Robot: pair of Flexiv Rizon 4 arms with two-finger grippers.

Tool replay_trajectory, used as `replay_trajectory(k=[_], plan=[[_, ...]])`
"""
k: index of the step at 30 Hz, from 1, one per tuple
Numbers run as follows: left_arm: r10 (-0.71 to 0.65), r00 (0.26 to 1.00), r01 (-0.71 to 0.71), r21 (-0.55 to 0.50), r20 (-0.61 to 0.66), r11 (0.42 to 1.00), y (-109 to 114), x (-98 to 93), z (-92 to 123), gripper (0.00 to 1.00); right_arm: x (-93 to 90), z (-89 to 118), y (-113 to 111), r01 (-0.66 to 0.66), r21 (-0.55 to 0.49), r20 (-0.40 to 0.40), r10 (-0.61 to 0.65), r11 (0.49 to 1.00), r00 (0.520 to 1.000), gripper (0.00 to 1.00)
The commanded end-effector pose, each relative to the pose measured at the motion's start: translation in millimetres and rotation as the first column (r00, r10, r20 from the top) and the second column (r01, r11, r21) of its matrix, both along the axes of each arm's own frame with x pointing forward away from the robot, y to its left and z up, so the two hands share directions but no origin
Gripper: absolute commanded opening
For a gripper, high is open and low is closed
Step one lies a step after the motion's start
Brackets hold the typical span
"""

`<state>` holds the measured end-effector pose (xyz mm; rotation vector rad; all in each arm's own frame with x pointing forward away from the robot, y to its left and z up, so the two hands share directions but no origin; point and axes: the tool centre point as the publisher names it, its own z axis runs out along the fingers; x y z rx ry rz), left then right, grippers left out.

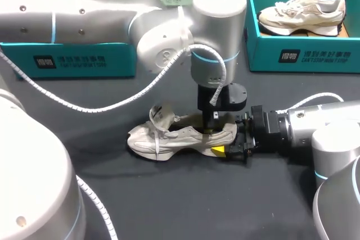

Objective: Take the shoe out of the shoebox, open the shoe tongue, remove and reinsert the insole, then place the shoe into the shoebox

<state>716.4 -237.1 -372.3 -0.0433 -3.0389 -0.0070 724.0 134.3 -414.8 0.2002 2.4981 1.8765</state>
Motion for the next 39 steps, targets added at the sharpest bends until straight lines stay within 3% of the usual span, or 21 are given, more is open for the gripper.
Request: replay_trajectory(k=[1,15,25,26,28,39], plan=[[-0.001,1.000,0.001,-0.001,-0.007,1.000,1.9,-2.6,-5.3,0.00,0.4,-1.5,0.2,0.002,-0.003,0.000,-0.002,1.000,1.000,0.00],[0.021,1.000,-0.020,0.027,-0.009,0.999,31.9,-14.1,-15.0,0.00,0.4,-1.5,0.2,0.002,-0.003,0.000,-0.002,1.000,1.000,0.00],[-0.027,1.000,0.027,0.024,-0.003,0.999,32.7,-21.1,-21.1,0.00,0.4,-1.5,0.2,0.002,-0.003,0.000,-0.002,1.000,1.000,0.00],[-0.031,1.000,0.031,0.025,0.001,0.999,32.5,-22.0,-21.7,0.02,0.4,-1.5,0.2,0.002,-0.003,0.000,-0.002,1.000,1.000,0.00],[-0.034,0.999,0.034,0.024,0.009,0.999,32.7,-24.2,-22.1,0.33,0.4,-1.5,0.2,0.002,-0.003,0.000,-0.002,1.000,1.000,0.00],[-0.004,0.996,0.000,0.037,0.093,0.999,27.5,-23.9,-38.3,0.35,0.4,-1.5,0.2,0.002,-0.003,0.000,-0.002,1.000,1.000,0.00]])
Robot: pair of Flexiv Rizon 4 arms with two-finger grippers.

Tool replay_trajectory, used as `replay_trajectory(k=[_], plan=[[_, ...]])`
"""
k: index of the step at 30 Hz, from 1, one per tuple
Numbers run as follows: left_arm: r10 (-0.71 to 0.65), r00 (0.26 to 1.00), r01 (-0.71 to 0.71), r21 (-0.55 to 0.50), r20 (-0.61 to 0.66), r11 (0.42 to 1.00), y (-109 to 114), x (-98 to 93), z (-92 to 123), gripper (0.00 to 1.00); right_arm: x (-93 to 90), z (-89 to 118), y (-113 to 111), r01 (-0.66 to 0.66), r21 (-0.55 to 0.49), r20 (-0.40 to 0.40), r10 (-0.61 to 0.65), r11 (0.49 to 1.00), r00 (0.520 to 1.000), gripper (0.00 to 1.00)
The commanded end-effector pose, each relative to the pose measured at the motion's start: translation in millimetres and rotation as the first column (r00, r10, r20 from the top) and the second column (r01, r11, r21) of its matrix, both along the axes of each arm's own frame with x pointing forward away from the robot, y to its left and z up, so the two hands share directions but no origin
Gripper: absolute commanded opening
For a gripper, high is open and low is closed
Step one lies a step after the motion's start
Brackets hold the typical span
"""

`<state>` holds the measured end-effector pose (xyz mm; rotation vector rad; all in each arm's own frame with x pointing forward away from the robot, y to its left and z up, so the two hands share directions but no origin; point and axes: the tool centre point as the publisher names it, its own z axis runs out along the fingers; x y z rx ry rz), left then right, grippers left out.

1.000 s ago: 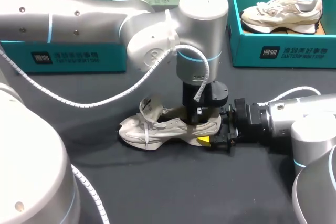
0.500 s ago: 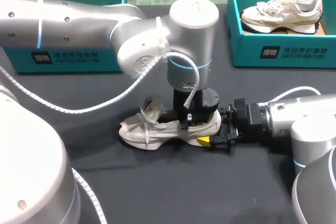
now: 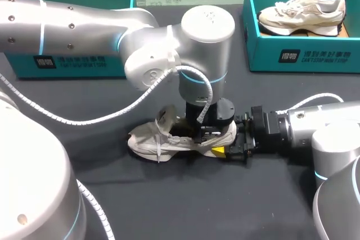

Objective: Take the shoe out of the shoebox, open the shoe tongue, remove and reinsert the insole, then place the shoe into the shoebox

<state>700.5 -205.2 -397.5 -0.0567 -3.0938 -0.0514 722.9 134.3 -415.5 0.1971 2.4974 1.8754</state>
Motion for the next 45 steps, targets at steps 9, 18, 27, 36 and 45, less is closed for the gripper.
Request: replay_trajectory(k=[9,18,27,36,45], plan=[[0.046,0.990,-0.051,0.031,0.134,0.998,-10.1,6.6,-25.1,0.33,1.5,-0.8,0.2,0.003,-0.002,-0.002,-0.003,1.000,1.000,0.00],[0.078,0.982,-0.087,0.047,0.174,0.995,-6.2,23.5,-18.2,0.29,1.5,-0.8,0.2,0.003,-0.002,-0.002,-0.003,1.000,1.000,0.00],[0.106,0.980,-0.120,0.075,0.170,0.990,-3.6,31.3,-30.3,0.00,1.5,-0.8,0.2,0.003,-0.002,-0.002,-0.003,1.000,1.000,0.00],[0.128,0.989,-0.128,0.003,0.073,0.992,10.5,41.9,-17.6,0.00,1.5,-0.8,0.2,0.003,-0.002,-0.002,-0.003,1.000,1.000,0.00],[0.078,0.996,-0.081,-0.102,-0.034,0.991,17.5,38.6,-2.7,0.00,1.5,-0.8,0.2,0.003,-0.002,-0.002,-0.003,1.000,1.000,0.00]])
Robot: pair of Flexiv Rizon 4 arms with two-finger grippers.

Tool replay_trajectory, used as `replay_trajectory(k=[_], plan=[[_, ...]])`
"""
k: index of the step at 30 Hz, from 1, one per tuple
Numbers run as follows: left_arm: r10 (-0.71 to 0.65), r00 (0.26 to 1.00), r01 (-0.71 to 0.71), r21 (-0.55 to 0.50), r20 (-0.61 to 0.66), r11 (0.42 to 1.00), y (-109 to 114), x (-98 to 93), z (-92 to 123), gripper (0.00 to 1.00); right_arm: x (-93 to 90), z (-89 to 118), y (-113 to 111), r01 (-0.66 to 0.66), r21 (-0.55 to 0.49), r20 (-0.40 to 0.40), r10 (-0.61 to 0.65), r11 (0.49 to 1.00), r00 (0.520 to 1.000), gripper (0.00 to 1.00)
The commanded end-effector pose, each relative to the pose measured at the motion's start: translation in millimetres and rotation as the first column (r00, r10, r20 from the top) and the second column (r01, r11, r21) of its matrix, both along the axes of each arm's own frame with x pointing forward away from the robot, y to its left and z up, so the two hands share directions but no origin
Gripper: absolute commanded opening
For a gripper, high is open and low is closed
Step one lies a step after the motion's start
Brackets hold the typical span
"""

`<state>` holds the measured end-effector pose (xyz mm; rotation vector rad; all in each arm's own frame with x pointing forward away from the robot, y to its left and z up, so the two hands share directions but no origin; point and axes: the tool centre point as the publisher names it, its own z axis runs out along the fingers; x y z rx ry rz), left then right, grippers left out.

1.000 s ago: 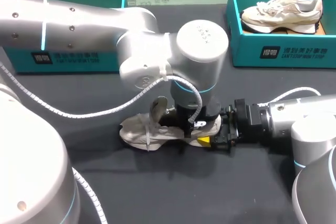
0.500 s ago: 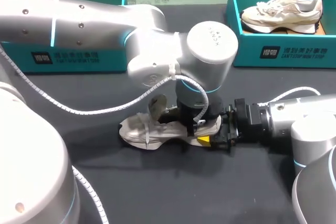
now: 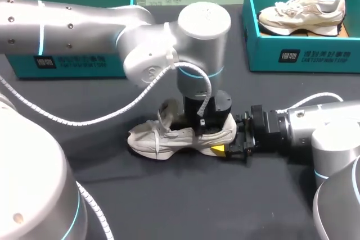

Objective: Take the shoe out of the shoebox, open the shoe tongue, remove and reinsert the insole, then place the shoe into the shoebox

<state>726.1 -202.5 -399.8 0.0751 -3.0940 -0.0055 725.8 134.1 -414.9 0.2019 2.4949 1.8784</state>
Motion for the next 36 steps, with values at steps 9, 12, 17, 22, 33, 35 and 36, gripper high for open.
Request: replay_trajectory(k=[9,12,17,22,33,35,36], plan=[[-0.074,0.995,0.060,-0.196,-0.065,0.979,19.3,7.2,23.3,0.00,-1.4,-1.4,0.3,0.000,-0.005,-0.001,0.000,1.000,1.000,0.00],[-0.095,0.993,0.076,-0.227,-0.072,0.971,19.9,5.2,29.5,0.00,-1.4,-1.4,0.3,0.000,-0.005,-0.001,0.000,1.000,1.000,0.00],[-0.109,0.991,0.086,-0.258,-0.074,0.962,18.1,2.7,35.4,0.00,-1.4,-1.4,0.3,0.000,-0.005,-0.001,0.000,1.000,1.000,0.00],[-0.124,0.989,0.096,-0.293,-0.077,0.951,16.9,0.4,41.5,0.00,-1.4,-1.4,0.3,0.000,-0.005,-0.001,0.000,1.000,1.000,0.00],[-0.177,0.982,0.134,-0.405,-0.072,0.904,19.7,1.5,69.2,0.00,-1.4,-1.4,0.3,0.000,-0.005,-0.001,0.000,1.000,1.000,0.00],[-0.184,0.980,0.138,-0.419,-0.070,0.897,16.8,2.8,73.4,0.00,-1.4,-1.4,0.3,0.000,-0.005,-0.001,0.000,1.000,1.000,0.00],[-0.188,0.979,0.140,-0.426,-0.072,0.894,15.4,3.6,75.5,0.00,-1.4,-1.4,0.3,0.000,-0.005,-0.001,0.000,1.000,1.000,0.00]])
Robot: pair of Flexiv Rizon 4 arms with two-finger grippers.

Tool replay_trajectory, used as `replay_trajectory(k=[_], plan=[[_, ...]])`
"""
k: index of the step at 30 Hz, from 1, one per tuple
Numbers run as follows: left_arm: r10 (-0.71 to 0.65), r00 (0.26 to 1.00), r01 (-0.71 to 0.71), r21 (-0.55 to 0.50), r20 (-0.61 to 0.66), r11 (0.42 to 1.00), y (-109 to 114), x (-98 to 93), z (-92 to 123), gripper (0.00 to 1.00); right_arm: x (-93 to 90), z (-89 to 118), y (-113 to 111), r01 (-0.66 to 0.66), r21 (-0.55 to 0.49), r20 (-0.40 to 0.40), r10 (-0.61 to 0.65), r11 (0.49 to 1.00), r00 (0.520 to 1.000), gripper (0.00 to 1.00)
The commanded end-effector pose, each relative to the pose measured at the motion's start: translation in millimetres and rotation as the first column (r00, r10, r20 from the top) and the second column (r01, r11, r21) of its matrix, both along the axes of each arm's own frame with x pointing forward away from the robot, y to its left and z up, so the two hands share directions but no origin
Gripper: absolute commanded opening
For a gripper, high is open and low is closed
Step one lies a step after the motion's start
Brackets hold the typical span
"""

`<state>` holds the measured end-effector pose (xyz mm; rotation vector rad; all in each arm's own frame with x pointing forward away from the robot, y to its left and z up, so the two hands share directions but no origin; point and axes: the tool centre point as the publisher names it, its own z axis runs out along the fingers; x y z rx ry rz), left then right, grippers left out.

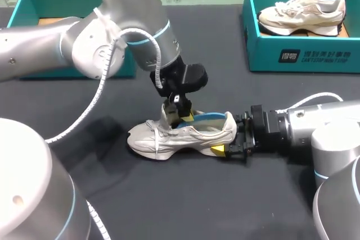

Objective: Take the shoe out of the shoebox, open the shoe tongue, remove and reinsert the insole, then place the shoe into the shoebox

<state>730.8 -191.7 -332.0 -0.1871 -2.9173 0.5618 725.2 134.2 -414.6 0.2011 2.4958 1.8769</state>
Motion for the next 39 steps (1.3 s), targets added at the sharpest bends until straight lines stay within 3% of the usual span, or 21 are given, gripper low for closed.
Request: replay_trajectory(k=[1,7,19,30,31,32,39], plan=[[-0.001,1.000,0.001,-0.046,-0.002,0.999,3.0,-0.9,9.8,0.00,-0.8,-1.6,0.2,0.001,-0.003,-0.001,-0.001,1.000,1.000,0.00],[0.023,1.000,-0.024,-0.075,-0.005,0.997,-6.8,4.1,18.5,0.00,-0.8,-1.6,0.2,0.001,-0.003,-0.001,-0.001,1.000,1.000,0.00],[0.067,0.997,-0.066,-0.039,0.036,0.997,-44.7,7.5,25.4,0.00,-0.8,-1.6,0.2,0.001,-0.003,-0.001,-0.001,1.000,1.000,0.00],[0.138,0.984,-0.139,0.000,0.116,0.990,-53.8,0.2,28.7,0.00,-0.8,-1.6,0.2,0.001,-0.003,-0.001,-0.001,1.000,1.000,0.00],[0.142,0.983,-0.143,0.000,0.121,0.990,-53.3,-1.7,29.0,0.18,-0.8,-1.6,0.2,0.001,-0.003,-0.001,-0.001,1.000,1.000,0.00],[0.151,0.980,-0.152,-0.002,0.130,0.988,-51.7,-2.2,29.7,0.25,-0.8,-1.6,0.2,0.001,-0.003,-0.001,-0.001,1.000,1.000,0.00],[0.189,0.968,-0.189,-0.014,0.163,0.982,-45.1,-7.6,34.0,0.41,-0.8,-1.6,0.2,0.001,-0.003,-0.001,-0.001,1.000,1.000,0.00]])
